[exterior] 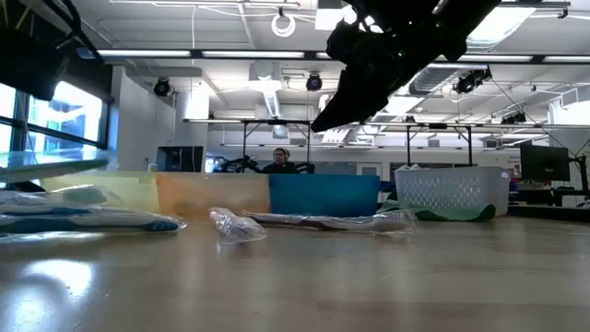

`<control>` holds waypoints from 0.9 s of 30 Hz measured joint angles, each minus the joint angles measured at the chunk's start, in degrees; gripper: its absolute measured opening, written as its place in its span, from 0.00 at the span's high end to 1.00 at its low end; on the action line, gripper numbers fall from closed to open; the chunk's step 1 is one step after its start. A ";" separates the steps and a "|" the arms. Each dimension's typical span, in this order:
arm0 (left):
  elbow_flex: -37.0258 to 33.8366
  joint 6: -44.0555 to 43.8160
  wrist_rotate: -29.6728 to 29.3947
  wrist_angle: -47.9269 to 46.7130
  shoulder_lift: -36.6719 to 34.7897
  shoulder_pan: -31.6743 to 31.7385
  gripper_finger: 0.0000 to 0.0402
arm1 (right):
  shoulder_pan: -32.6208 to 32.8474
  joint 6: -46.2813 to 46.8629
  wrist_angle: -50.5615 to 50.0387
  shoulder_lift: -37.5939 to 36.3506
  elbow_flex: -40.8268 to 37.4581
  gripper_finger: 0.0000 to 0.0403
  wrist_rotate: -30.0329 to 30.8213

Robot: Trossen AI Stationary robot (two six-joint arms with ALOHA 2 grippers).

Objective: Pick & Place Toothbrushes
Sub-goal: Put the green toothbrush into the white bin

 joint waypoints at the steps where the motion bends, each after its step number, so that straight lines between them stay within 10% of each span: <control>1: 0.00 0.57 -1.52 -0.20 -0.58 0.00 1.00 | 0.00 0.00 -0.02 0.00 0.00 1.00 -0.02; 17: 0.02 19.52 -26.11 -4.64 -13.33 0.07 1.00 | 0.00 0.59 1.44 0.00 0.00 1.00 -0.24; 27: 0.02 43.90 -28.37 0.00 -16.80 10.25 1.00 | 0.15 4.33 15.03 0.00 0.00 1.00 -4.80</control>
